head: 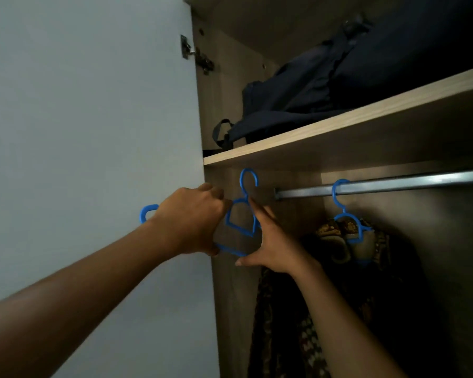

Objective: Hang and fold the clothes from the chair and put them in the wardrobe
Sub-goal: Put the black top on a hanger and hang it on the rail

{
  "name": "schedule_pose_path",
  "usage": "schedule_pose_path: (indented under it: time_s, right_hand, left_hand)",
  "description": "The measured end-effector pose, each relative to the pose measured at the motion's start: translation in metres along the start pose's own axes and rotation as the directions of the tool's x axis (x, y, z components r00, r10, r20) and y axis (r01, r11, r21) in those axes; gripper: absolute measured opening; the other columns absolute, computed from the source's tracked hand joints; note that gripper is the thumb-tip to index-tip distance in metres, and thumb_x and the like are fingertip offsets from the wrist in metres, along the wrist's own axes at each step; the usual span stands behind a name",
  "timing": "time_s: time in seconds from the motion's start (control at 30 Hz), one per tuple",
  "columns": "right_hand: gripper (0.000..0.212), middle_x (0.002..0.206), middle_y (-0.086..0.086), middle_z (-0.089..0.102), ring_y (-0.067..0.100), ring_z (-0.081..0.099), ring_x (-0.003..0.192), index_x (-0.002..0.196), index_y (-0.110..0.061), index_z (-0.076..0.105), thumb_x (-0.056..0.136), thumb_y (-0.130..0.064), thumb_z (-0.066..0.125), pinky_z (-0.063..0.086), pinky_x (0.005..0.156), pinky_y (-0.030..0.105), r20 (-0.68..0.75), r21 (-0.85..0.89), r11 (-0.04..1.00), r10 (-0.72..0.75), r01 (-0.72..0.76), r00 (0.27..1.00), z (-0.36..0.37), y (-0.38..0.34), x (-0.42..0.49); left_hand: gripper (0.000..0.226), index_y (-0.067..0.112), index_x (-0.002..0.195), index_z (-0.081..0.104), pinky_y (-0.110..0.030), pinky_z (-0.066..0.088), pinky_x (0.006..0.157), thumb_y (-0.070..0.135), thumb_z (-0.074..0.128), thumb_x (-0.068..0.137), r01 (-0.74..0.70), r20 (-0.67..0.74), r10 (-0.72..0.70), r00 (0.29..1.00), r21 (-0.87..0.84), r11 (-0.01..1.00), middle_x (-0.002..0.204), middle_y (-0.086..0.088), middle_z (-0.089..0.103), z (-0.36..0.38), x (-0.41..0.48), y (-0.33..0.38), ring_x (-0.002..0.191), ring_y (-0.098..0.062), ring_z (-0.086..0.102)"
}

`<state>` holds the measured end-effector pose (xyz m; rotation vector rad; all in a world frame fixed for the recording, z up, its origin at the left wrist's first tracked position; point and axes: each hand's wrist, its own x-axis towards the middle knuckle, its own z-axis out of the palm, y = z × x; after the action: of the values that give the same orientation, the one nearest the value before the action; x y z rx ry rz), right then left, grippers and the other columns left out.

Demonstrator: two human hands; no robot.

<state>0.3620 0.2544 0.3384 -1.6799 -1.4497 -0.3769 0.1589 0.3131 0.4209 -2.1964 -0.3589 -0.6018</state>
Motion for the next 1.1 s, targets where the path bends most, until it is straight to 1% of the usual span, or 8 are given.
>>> schedule_pose_path:
  time_s: [0.17, 0.3, 0.47, 0.57, 0.67, 0.83, 1.0, 1.1]
  right_hand:
    - [0.139, 0.162, -0.016, 0.011, 0.016, 0.029, 0.146, 0.156, -0.044, -0.005, 0.059, -0.041, 0.094, 0.041, 0.111, 0.040, 0.081, 0.059, 0.994, -0.101, 0.096, 0.992, 0.037, -0.070, -0.027]
    - [0.133, 0.157, -0.021, 0.014, 0.011, 0.034, 0.139, 0.154, -0.047, -0.004, 0.062, -0.046, 0.092, 0.042, 0.102, 0.031, 0.122, 0.042, 0.977, -0.211, 0.208, 0.970, 0.036, -0.109, -0.061]
    - [0.132, 0.157, -0.017, 0.017, 0.013, 0.034, 0.138, 0.155, -0.043, -0.006, 0.063, -0.053, 0.088, 0.038, 0.108, 0.045, 0.162, 0.021, 0.938, -0.345, 0.346, 0.925, 0.049, -0.175, -0.111]
    - [0.130, 0.153, -0.009, 0.029, 0.015, 0.037, 0.136, 0.157, -0.036, -0.002, 0.063, -0.056, 0.086, 0.039, 0.106, 0.044, 0.182, 0.035, 0.912, -0.409, 0.410, 0.894, 0.064, -0.222, -0.133]
    - [0.129, 0.138, -0.005, 0.044, 0.016, 0.043, 0.126, 0.157, -0.035, -0.002, 0.064, -0.063, 0.082, 0.038, 0.102, 0.040, 0.179, 0.017, 0.881, -0.468, 0.473, 0.865, 0.084, -0.280, -0.148]
    - [0.125, 0.141, -0.004, 0.042, 0.018, 0.045, 0.124, 0.157, -0.032, -0.005, 0.070, -0.061, 0.080, 0.038, 0.103, 0.041, 0.156, 0.044, 0.805, -0.591, 0.592, 0.791, 0.119, -0.383, -0.162]
    - [0.121, 0.140, -0.003, 0.043, 0.019, 0.045, 0.123, 0.157, -0.031, -0.001, 0.071, -0.059, 0.080, 0.037, 0.102, 0.041, 0.155, 0.156, 0.710, -0.704, 0.687, 0.693, 0.184, -0.484, -0.183]
    - [0.119, 0.138, -0.001, 0.045, 0.019, 0.047, 0.120, 0.158, -0.029, 0.003, 0.072, -0.055, 0.081, 0.039, 0.100, 0.041, 0.157, 0.240, 0.648, -0.760, 0.722, 0.630, 0.232, -0.548, -0.203]
  left_hand:
    - [0.099, 0.024, 0.146, 0.037, -0.027, 0.052, 0.073, 0.068, 0.076, 0.066, 0.115, 0.095, -0.123, 0.988, 0.087, 0.990, 0.123, -0.001, 0.054, -0.027, -0.079, -0.014, 0.105, -0.016, 0.053]
    - [0.106, 0.024, 0.148, 0.029, -0.027, 0.048, 0.066, 0.066, 0.079, 0.065, 0.193, 0.181, -0.211, 0.961, 0.109, 0.975, 0.122, -0.001, 0.053, -0.065, -0.125, 0.001, 0.101, -0.017, 0.054]
    - [0.100, 0.025, 0.140, 0.037, -0.028, 0.043, 0.058, 0.072, 0.075, 0.061, 0.300, 0.265, -0.327, 0.907, 0.136, 0.944, 0.115, 0.003, 0.051, -0.102, -0.208, 0.008, 0.093, -0.016, 0.056]
    - [0.098, 0.026, 0.139, 0.038, -0.030, 0.051, 0.058, 0.072, 0.074, 0.060, 0.402, 0.293, -0.431, 0.854, 0.156, 0.902, 0.116, 0.005, 0.052, -0.126, -0.266, 0.001, 0.091, -0.016, 0.058]
    - [0.106, 0.031, 0.148, 0.031, -0.026, 0.050, 0.058, 0.075, 0.073, 0.061, 0.496, 0.286, -0.531, 0.797, 0.189, 0.847, 0.121, 0.008, 0.052, -0.152, -0.326, -0.018, 0.092, -0.014, 0.056]
    - [0.110, 0.030, 0.152, 0.028, -0.023, 0.044, 0.057, 0.075, 0.073, 0.062, 0.610, 0.243, -0.664, 0.707, 0.266, 0.747, 0.127, 0.006, 0.050, -0.188, -0.425, -0.055, 0.085, -0.009, 0.042]
    - [0.110, 0.027, 0.153, 0.030, -0.025, 0.045, 0.061, 0.074, 0.073, 0.064, 0.704, 0.230, -0.782, 0.580, 0.341, 0.623, 0.130, 0.006, 0.051, -0.207, -0.535, -0.089, 0.085, -0.009, 0.042]
    - [0.110, 0.026, 0.153, 0.031, -0.028, 0.051, 0.064, 0.071, 0.075, 0.064, 0.726, 0.240, -0.826, 0.510, 0.395, 0.563, 0.130, 0.003, 0.052, -0.219, -0.605, -0.111, 0.093, -0.013, 0.053]
